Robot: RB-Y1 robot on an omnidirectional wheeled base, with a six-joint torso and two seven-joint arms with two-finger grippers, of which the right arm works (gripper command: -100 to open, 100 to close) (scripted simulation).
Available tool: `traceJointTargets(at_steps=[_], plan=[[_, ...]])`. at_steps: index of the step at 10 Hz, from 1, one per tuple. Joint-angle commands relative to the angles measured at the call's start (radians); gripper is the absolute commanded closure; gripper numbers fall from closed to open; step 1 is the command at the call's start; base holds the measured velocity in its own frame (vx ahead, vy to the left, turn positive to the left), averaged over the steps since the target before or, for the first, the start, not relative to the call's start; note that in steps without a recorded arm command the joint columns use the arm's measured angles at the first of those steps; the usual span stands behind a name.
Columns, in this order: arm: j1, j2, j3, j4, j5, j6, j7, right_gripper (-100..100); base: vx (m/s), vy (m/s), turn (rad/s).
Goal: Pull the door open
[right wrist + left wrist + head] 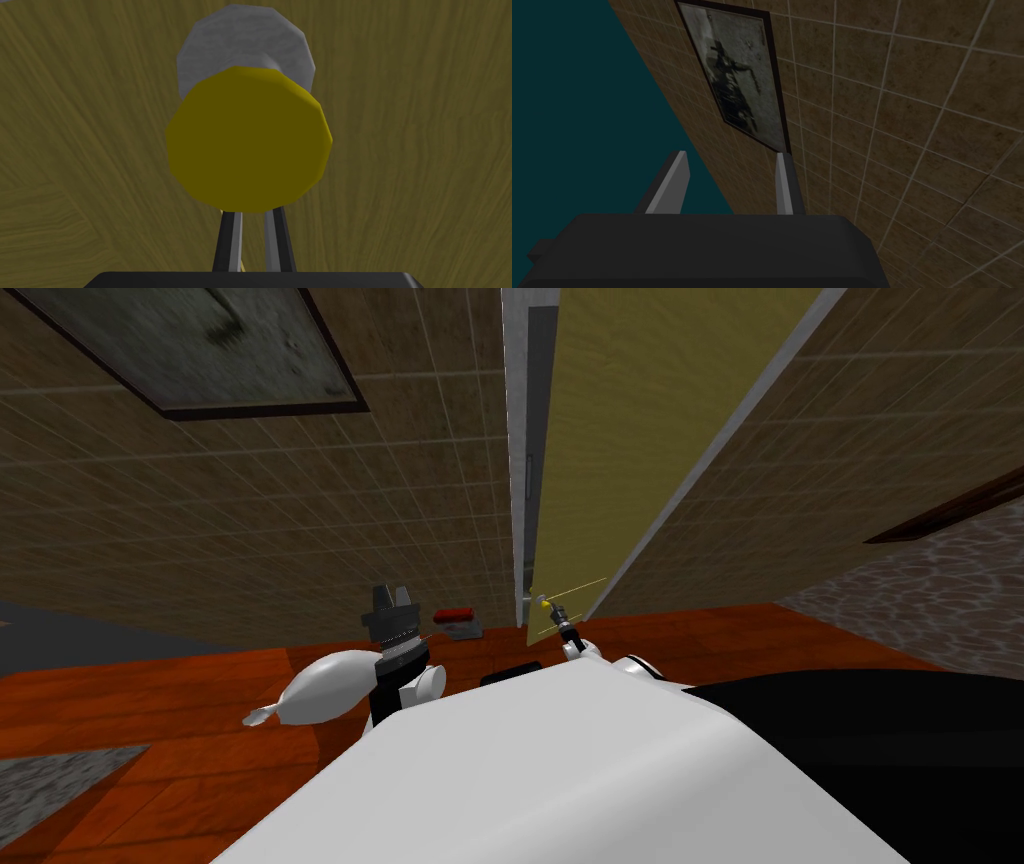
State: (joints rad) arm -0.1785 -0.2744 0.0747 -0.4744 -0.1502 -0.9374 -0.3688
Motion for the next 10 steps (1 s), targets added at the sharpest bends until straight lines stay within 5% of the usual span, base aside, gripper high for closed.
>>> traceJointTargets(at_steps=[1, 5, 9, 10], plan=[[0.009, 0.011, 0.012, -0.031, 0.003, 0.006, -0.016, 100, -0.025, -0.006, 0.015], [0.009, 0.011, 0.012, -0.031, 0.003, 0.006, -0.016, 100, -0.002, 0.0, -0.005], [0.01, 0.004, 0.027, -0.031, -0.014, 0.005, -0.102, 100, -0.024, -0.01, 0.051], [0.007, -0.007, 0.019, -0.01, -0.024, 0.011, -0.114, -100, -0.029, -0.03, 0.033]])
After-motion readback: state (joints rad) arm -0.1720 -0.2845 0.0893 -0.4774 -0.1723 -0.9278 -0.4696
